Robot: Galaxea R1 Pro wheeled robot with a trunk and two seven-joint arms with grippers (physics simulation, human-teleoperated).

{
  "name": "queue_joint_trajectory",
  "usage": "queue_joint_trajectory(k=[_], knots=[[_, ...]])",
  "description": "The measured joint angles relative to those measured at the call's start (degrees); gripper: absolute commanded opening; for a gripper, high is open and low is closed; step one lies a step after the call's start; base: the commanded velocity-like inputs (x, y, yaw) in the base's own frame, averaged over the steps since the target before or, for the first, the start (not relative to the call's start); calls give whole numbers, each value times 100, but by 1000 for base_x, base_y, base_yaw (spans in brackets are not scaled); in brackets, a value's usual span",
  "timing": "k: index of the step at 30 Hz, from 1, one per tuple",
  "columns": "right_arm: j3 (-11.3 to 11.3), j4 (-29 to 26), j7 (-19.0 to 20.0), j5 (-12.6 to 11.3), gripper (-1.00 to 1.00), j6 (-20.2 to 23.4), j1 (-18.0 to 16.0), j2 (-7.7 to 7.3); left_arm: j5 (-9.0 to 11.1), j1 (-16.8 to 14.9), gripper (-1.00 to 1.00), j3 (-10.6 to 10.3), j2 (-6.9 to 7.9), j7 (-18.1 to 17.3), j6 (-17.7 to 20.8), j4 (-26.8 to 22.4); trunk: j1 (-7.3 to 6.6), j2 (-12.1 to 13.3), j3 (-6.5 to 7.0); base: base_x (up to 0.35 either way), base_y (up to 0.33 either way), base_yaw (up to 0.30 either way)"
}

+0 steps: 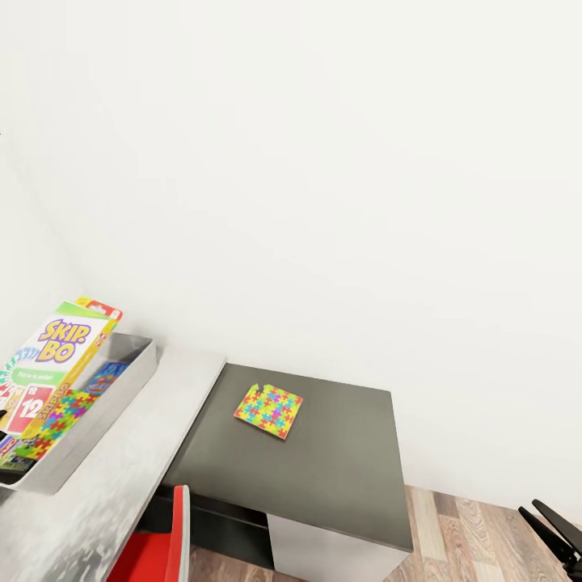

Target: Put all the toys in the child's room - the three board games (two on the bed and one on the table), the two jigsaw puzzles on the table, and the tennis ball on the table - inside the toy box on the table in the child's room.

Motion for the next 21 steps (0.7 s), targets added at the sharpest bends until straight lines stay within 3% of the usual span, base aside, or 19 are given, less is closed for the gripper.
queue_joint_trajectory(k=[12, 17, 21], knots=[[1, -11, -1, -1, 100, 19, 0, -14, -3, 0, -100, -3, 13, 76, -3, 0, 0, 0, 0, 0, 0, 0], [-8, -9, 3, -4, 100, 15, 0, -19, 3, -34, -100, 13, 53, 477, -10, 1, 0, 0, 0, 0, 0, 0], [-33, -30, 15, -16, 100, 12, 0, -19, 61, -101, -100, 7, 208, 1157, 2, -6, 0, 0, 0, 0, 0, 0]])
